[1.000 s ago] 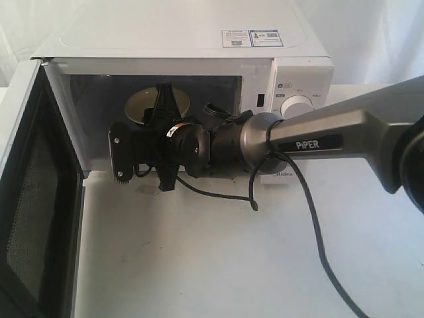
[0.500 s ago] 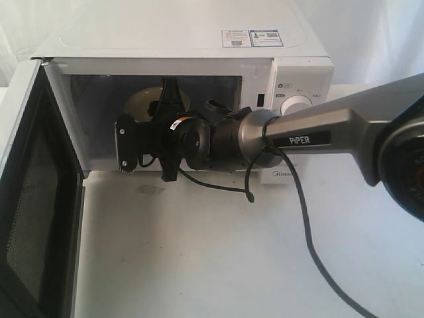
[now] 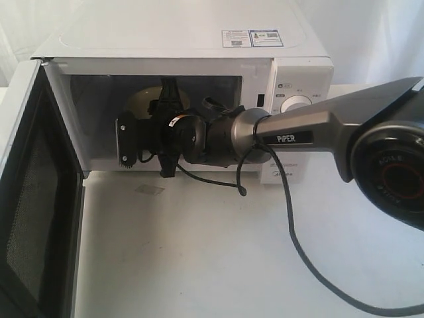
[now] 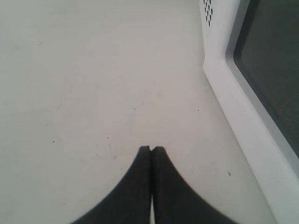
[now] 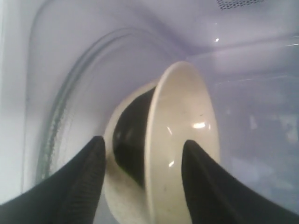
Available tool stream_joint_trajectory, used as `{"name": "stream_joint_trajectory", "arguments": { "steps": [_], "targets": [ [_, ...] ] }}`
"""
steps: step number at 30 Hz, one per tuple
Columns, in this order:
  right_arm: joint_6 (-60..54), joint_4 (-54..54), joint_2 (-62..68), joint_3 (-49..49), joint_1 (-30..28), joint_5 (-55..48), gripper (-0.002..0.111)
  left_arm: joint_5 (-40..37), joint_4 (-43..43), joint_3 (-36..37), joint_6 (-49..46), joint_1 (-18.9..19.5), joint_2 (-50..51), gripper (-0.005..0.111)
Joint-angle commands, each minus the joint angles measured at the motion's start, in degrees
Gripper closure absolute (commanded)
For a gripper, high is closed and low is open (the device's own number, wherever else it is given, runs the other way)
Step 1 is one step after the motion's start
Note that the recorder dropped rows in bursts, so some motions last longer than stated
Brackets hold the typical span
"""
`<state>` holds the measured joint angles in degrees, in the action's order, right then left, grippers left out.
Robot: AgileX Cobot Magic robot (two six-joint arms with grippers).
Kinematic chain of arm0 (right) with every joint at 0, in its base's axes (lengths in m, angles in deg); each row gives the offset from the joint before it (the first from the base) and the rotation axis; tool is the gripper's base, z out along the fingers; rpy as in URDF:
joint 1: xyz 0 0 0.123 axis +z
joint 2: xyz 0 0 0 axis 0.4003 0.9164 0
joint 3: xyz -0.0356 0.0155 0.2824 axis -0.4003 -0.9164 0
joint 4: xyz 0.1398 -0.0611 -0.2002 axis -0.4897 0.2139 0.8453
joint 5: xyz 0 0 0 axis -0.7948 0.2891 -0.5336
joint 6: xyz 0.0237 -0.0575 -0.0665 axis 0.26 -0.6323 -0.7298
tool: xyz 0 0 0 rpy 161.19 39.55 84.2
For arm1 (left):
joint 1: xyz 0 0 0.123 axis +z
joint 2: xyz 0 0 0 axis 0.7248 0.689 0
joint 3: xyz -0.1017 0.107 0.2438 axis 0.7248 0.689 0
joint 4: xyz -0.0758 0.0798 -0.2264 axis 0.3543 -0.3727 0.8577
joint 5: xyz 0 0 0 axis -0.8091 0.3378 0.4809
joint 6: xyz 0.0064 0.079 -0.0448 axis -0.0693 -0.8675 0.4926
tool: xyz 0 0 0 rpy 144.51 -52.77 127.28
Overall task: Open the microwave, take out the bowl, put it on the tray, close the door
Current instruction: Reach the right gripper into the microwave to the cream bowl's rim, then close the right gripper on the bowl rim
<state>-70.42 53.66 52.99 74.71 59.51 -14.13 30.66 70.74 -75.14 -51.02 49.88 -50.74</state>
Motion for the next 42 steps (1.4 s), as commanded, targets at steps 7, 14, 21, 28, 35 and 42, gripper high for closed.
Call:
{"name": "stream_joint_trajectory", "arguments": {
  "steps": [7,14,21,28,35,42],
  "targets": [
    [0.20,-0.97,3.15,3.83,-1.06,-4.12,0.061,-0.10,0.27,0.22,-0.16,-0.14,-0.28,0.107],
    [0.20,-2.43,3.15,3.83,-1.09,-4.39,0.092,-0.10,0.27,0.22,-0.16,-0.14,-0.28,0.107],
    [0.20,-2.67,2.51,3.83,-1.09,-6.72,0.108,-0.10,0.27,0.22,-0.16,-0.14,-0.28,0.107],
    [-0.09,-2.67,-1.01,2.09,-0.49,-15.99,0.108,-0.10,0.27,0.22,-0.16,-0.14,-0.28,0.107],
    [-0.12,-2.55,-7.03,-1.02,1.19,-24.49,0.108,-0.10,0.27,0.22,-0.16,-0.14,-0.28,0.107],
    [3.01,-2.55,-15.15,-8.14,2.47,-27.49,0.108,-0.10,0.27,0.22,-0.16,-0.14,-0.28,0.107]
  ]
}}
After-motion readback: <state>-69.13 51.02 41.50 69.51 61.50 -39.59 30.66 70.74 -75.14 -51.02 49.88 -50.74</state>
